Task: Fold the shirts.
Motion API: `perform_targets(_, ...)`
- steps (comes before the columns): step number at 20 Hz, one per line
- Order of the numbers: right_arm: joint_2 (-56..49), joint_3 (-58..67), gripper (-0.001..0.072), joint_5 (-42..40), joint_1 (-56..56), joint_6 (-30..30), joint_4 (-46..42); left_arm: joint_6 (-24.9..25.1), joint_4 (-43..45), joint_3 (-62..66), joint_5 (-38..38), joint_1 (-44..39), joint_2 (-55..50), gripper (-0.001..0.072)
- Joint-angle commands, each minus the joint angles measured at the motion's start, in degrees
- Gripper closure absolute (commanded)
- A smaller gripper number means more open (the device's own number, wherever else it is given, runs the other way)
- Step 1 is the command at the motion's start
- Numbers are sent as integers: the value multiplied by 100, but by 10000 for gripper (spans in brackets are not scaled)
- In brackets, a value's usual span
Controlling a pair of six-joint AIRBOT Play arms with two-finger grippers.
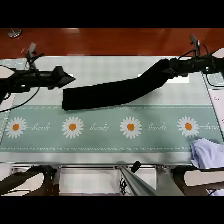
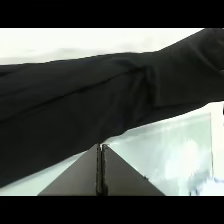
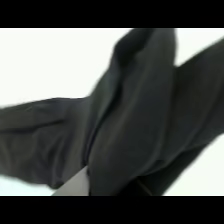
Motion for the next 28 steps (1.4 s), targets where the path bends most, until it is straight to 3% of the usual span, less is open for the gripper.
perform_targets(1,960,4,684,643,494,496,-1185,-4,-22,-7,901,-1078,33,686)
perform_targets(7,2111,4,684,1060,1399,1445,-2529,-533,-26,-7,2474,-2861,-354,685)
perform_targets(15,2846,4,684,1521,2323,2299,-3056,-868,-35,0,2883,-4321,-1316,684)
perform_targets(19,2988,4,684,1556,2549,2503,-3351,-1023,-800,9,2933,-4721,-1735,685)
perform_targets(21,2981,2,684,1552,2549,2524,-3353,-549,-997,92,2874,-4791,-1895,685)
perform_targets(23,2981,2,684,1517,2549,2601,-3438,-501,-994,107,2876,-4568,-1838,686)
perform_targets(26,2981,-197,684,1097,2551,2835,-3399,-286,-848,105,2848,-3781,-1263,687)
perform_targets(28,2920,-535,684,914,2551,2839,-3082,-258,-221,105,2632,-3049,-509,687)
